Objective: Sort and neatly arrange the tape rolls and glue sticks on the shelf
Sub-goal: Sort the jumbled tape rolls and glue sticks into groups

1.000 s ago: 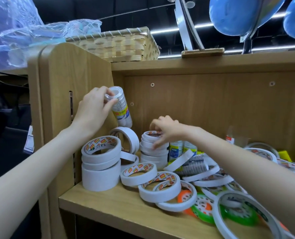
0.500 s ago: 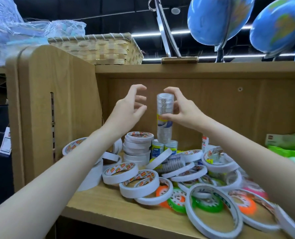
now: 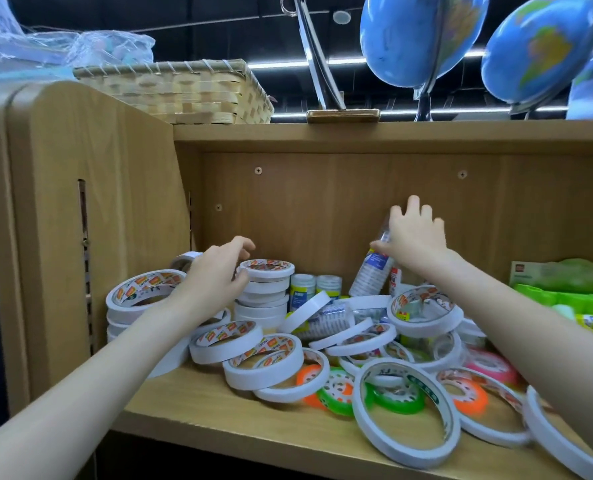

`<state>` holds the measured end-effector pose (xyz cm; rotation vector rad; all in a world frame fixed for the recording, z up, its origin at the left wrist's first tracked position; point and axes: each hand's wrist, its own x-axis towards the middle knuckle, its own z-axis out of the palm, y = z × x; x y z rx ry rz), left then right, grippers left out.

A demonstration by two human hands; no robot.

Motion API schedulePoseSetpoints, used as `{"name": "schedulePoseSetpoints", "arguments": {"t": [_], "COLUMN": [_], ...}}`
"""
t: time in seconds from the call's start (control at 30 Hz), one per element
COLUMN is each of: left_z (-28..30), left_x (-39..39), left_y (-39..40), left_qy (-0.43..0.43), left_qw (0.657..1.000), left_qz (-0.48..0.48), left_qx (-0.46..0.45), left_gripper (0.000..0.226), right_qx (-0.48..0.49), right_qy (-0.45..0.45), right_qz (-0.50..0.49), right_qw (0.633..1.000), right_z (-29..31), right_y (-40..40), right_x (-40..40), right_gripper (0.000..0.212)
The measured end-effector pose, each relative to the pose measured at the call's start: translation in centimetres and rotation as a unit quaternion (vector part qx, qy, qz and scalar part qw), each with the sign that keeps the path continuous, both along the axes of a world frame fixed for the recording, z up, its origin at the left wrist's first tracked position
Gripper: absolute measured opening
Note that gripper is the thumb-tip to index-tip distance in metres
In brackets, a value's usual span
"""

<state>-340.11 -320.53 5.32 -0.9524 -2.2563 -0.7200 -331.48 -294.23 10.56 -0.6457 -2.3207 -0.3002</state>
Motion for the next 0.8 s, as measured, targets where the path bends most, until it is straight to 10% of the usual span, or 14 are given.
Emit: {"name": "schedulePoseSetpoints", "arguments": {"t": [0.2, 0.53, 0.67, 0.8], "left_z": [0.1, -0.4, -1.0, -2.3], "left_x": [1.9, 2.2, 3.1, 3.5], "left_y": [-2.4, -6.6, -8.9, -10.3], "left_qy": [0.148, 0.042, 0.057, -0.012], "left_qw": [0.989, 0.993, 0.993, 0.991], "left_qz": [-0.015, 0.109, 0.103, 0.089], "left_qx": [0.027, -0.005, -0.013, -0.096], "left_gripper": [0.026, 0.027, 0.025, 0.048], "right_qx": [0.003, 0.082, 0.081, -0.119], "right_qy": [-0.042, -0.1, -0.107, -0.181], "right_qz": [-0.054, 0.059, 0.232, 0.403], "right_qw": [0.998, 0.99, 0.963, 0.889], "right_z": [-0.5, -0.9, -0.6, -1.3], "right_y": [0.7, -1.9, -6.2, -13.0], "right_x": [1.4, 1.6, -0.5, -4.1], "right_gripper": [0.046, 0.05, 0.052, 0.052]}}
